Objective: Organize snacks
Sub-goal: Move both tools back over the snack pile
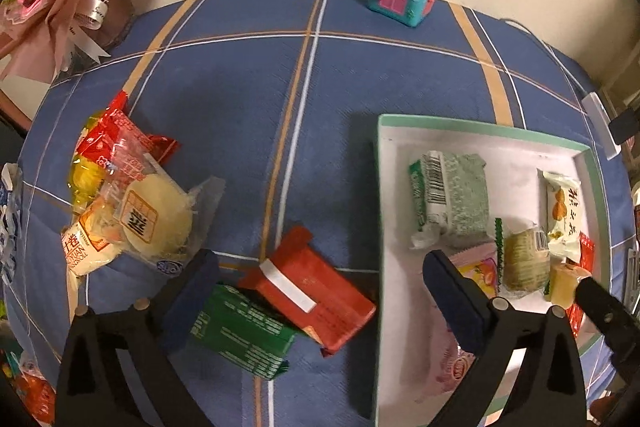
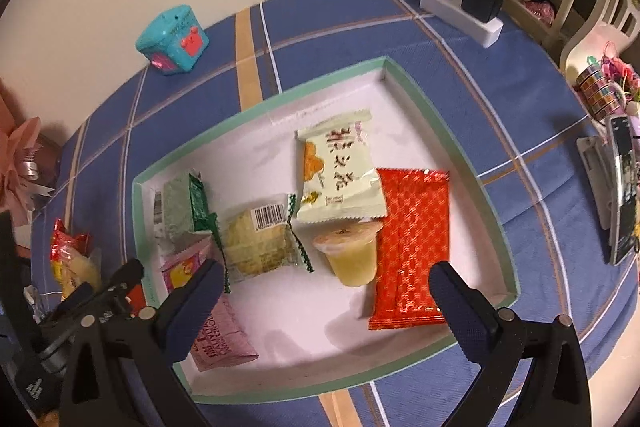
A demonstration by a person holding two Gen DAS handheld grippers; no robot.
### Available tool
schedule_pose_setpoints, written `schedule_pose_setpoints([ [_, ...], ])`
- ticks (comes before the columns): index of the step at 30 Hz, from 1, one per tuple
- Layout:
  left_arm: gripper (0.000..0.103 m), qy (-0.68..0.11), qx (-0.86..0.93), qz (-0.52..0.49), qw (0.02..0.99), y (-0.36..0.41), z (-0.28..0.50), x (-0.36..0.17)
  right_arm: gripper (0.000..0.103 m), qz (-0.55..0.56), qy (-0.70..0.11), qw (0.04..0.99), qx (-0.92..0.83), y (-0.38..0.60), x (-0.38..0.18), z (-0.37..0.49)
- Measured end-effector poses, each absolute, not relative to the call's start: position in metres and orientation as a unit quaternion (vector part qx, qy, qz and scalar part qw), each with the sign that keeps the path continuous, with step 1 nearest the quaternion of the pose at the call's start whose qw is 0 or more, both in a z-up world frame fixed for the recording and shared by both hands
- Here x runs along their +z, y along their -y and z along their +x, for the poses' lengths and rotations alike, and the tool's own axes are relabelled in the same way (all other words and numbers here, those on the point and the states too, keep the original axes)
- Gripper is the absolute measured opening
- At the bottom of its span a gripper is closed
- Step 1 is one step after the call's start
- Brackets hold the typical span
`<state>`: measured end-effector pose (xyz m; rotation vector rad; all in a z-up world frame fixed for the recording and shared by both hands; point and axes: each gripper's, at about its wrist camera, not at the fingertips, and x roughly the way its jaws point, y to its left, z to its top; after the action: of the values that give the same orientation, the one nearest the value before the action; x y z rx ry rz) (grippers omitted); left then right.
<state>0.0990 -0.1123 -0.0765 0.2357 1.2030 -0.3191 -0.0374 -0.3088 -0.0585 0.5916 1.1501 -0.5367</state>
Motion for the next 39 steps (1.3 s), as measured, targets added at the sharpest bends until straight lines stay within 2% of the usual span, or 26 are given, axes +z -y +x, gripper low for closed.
schedule_pose_setpoints([
  [6, 0.102, -0.557, -0.137, 0.091, 0.814, 0.091, 0.109, -0.069, 0.103, 0.268, -0.535, 0.765, -0.240, 0.294, -0.068, -0.024],
  [30, 0.102, -0.526, -0.013, 0.040, 0.849, -0.049, 0.150, -0.026, 0.103, 0.170, -0.536, 0.818, -0.123, 0.166, -0.044, 0.045],
  [39, 0.102, -0.539, -0.014, 0.019, 0.842, -0.071, 0.153, -0.034, 0.103, 0.143, -0.551, 0.816, -0.097, 0.130, -0.053, 0.058],
])
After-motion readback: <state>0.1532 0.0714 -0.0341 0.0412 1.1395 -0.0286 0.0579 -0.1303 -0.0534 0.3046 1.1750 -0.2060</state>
